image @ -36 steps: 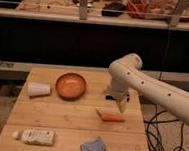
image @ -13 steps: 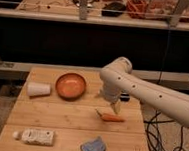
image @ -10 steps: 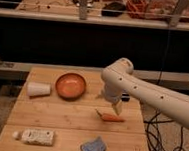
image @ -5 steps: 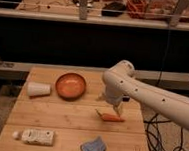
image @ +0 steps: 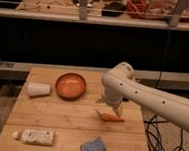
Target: Move the arm in a circular motion
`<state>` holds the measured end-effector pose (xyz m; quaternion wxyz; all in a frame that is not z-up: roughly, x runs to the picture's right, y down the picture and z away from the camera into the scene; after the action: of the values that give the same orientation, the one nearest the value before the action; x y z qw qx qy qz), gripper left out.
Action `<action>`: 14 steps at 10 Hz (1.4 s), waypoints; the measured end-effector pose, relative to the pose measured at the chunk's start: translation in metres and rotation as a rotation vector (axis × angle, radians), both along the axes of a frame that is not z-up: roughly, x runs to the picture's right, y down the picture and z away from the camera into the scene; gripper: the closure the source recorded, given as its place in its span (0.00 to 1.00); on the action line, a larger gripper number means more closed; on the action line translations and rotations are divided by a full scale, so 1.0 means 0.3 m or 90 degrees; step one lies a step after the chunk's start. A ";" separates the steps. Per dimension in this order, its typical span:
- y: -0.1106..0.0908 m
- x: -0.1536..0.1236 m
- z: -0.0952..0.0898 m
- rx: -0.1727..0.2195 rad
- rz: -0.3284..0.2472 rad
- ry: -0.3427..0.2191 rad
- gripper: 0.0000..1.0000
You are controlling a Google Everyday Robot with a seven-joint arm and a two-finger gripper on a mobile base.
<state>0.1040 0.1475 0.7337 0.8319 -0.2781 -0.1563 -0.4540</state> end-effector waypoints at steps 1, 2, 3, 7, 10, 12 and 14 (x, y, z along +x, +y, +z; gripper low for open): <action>0.007 -0.001 -0.001 0.001 -0.004 -0.002 0.20; 0.009 -0.007 0.000 0.002 -0.009 -0.004 0.20; 0.011 -0.014 0.001 0.003 -0.014 -0.007 0.20; 0.012 -0.048 0.010 0.007 -0.035 -0.019 0.20; 0.000 -0.089 0.028 0.008 -0.058 -0.032 0.20; -0.009 -0.097 0.041 0.010 -0.068 -0.036 0.20; -0.021 -0.129 0.059 0.012 -0.083 -0.047 0.20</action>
<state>0.0652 0.1413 0.7513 0.7969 -0.2625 -0.1643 -0.5187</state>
